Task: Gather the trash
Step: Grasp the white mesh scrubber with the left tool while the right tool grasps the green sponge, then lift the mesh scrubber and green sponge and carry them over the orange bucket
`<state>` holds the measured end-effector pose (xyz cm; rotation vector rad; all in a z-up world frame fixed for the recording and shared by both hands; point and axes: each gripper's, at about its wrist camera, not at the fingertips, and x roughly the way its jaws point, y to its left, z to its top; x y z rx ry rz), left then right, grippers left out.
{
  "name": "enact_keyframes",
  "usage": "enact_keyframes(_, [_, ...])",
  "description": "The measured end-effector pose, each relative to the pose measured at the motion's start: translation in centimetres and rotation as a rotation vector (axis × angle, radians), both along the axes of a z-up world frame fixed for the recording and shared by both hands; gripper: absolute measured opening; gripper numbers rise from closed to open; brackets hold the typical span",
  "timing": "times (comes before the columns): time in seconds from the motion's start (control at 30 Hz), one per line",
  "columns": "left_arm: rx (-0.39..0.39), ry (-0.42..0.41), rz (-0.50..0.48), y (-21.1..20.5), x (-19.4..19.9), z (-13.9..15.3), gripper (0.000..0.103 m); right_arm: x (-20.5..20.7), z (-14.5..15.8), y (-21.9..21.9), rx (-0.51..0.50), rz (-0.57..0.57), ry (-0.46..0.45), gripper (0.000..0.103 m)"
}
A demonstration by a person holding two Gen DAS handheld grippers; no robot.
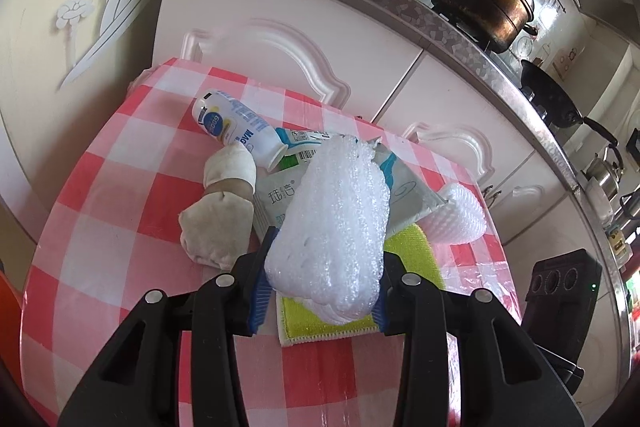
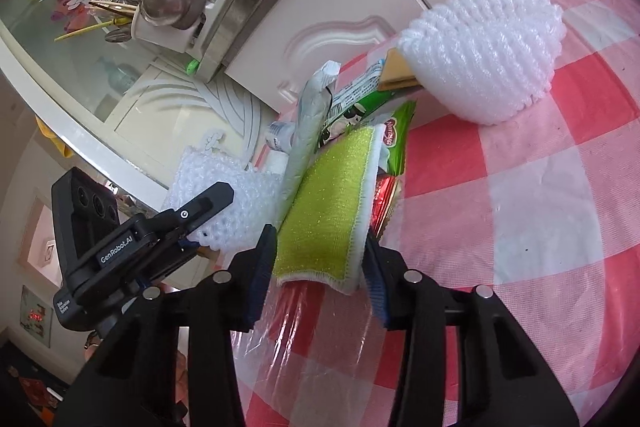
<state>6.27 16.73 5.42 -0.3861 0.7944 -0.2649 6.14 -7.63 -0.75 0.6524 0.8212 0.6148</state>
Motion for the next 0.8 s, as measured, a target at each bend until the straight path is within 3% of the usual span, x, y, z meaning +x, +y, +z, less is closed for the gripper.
enact_keyframes(0.1, [-0.011,0.002,0.005,0.2,-0.3,0.0,0.041,0.1,-0.1,0.1,0.011,0.013,0.006,0.044])
enact_keyframes(0.17, [-0.022,-0.001,0.009,0.5,-0.7,0.1,0.041,0.0,0.1,0.0,0.012,0.004,-0.004,0.03])
enact_keyframes(0.23, [-0.036,-0.007,0.015,0.9,-1.3,0.4,0.041,-0.1,0.1,-0.4,0.035,0.001,-0.011,0.025])
enact_keyframes(0.5, [-0.041,-0.031,0.042,2.6,-5.1,1.2,0.041,-1.7,0.0,-1.5,0.135,0.013,-0.014,0.021])
enact_keyframes(0.8, [-0.094,-0.033,0.055,5.2,-11.1,0.7,0.041,-6.8,2.8,-1.7,0.05,-0.011,-0.081,0.02])
